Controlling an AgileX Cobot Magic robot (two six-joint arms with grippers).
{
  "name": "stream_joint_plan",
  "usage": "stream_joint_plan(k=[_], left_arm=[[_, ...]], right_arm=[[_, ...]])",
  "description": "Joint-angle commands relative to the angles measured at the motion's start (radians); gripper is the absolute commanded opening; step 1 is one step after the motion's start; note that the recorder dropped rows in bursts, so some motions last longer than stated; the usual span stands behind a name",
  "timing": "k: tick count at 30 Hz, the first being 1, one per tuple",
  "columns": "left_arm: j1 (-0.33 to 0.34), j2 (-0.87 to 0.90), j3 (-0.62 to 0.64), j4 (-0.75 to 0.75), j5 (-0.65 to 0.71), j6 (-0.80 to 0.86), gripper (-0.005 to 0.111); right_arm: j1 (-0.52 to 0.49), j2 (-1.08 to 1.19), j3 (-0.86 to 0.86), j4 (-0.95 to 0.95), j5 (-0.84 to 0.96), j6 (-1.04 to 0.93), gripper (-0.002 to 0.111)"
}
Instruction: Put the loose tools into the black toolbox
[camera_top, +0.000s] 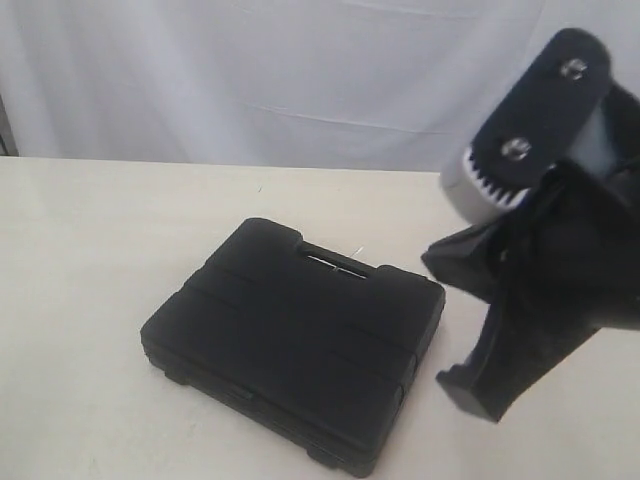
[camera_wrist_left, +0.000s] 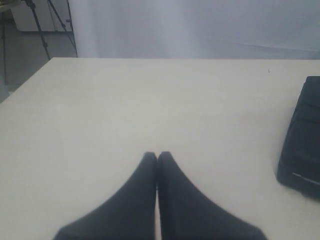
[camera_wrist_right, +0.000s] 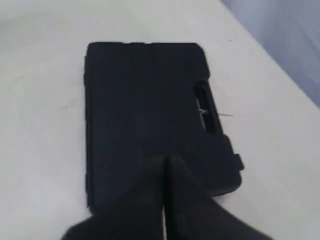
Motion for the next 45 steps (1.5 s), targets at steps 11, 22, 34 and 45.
stream_joint_plan(k=[11,22,34,45], left_arm=[[-0.005,-0.001,0.003,-0.010,-0.008,-0.004,0.000],[-0.005,-0.001,0.003,-0.010,-0.008,-0.004,0.000],[-0.005,-0.001,0.003,-0.010,-0.008,-0.004,0.000],[-0.005,-0.001,0.003,-0.010,-0.008,-0.004,0.000]], right_arm=[[-0.534,-0.226,0.518,0.069,-0.997,0.061,-0.001],[-0.550,-0.286,0.597,0.180,-0.909,0.055,-0.001],[-0.749,-0.707,0.840,0.250,-0.832,0.023,-0.001],[-0.772,-0.830,0.869,0.293,-0.727,-0.057,-0.001]])
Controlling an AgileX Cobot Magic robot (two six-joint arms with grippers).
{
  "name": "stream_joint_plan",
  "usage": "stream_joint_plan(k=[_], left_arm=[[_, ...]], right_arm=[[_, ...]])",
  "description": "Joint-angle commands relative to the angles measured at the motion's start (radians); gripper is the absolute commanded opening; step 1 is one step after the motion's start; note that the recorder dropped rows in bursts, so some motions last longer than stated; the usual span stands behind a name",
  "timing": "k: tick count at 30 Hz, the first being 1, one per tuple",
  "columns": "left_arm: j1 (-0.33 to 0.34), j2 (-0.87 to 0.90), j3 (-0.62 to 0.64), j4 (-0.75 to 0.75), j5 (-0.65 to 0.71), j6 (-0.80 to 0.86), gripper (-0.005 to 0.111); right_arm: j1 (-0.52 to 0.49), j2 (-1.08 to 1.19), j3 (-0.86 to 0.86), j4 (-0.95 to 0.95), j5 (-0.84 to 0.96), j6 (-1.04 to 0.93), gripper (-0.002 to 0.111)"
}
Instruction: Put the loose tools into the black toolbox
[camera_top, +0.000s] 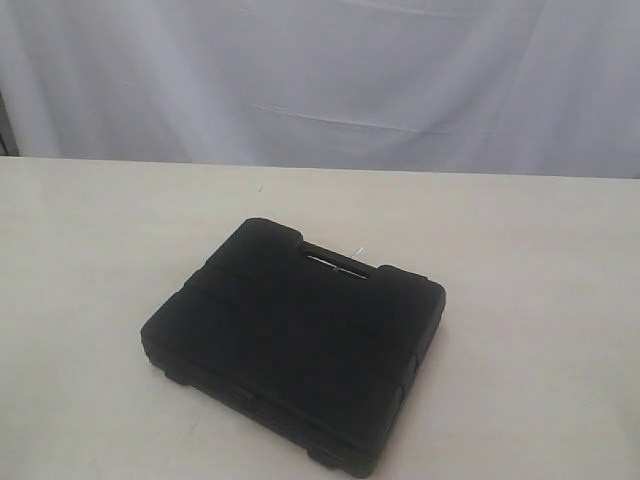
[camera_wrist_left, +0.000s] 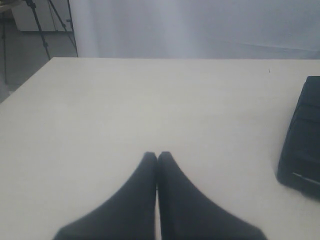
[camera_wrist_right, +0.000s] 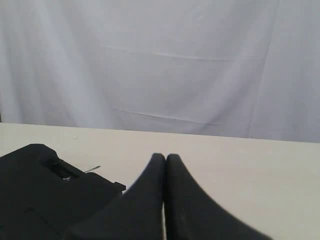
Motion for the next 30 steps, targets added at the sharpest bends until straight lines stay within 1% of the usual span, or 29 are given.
stream_joint_plan(k=[1,4,8,13,16,23,30], left_arm=[[-0.005,-0.001,0.003,-0.010,-0.008,-0.004,0.000],[-0.005,-0.001,0.003,-0.010,-0.008,-0.004,0.000],[-0.005,-0.001,0.003,-0.010,-0.008,-0.004,0.000],[-0.005,-0.001,0.003,-0.010,-0.008,-0.004,0.000],[-0.005,-0.001,0.003,-0.010,-0.008,-0.004,0.000],[-0.005,-0.001,0.003,-0.010,-0.008,-0.004,0.000],[-0.005,-0.001,0.003,-0.010,-0.008,-0.004,0.000]], right_arm=[[-0.007,-0.018,0.004,0.006,0.033,-0.091,-0.001],[-0.007,-0.018,0.004,0.012,0.072,-0.127,-0.001],[-0.007,-0.018,0.004,0.040,0.169,-0.152,-0.001],[-0.007,-0.018,0.004,0.044,0.231,-0.183,-0.001],[-0.007,-0.022,0.004,0.044,0.333,-0.183,-0.001],[-0.007,-0.072,0.004,0.034,0.356,-0.187,-0.001],[-0.007,-0.073,0.004,0.038,0.356,-0.187,-0.001]])
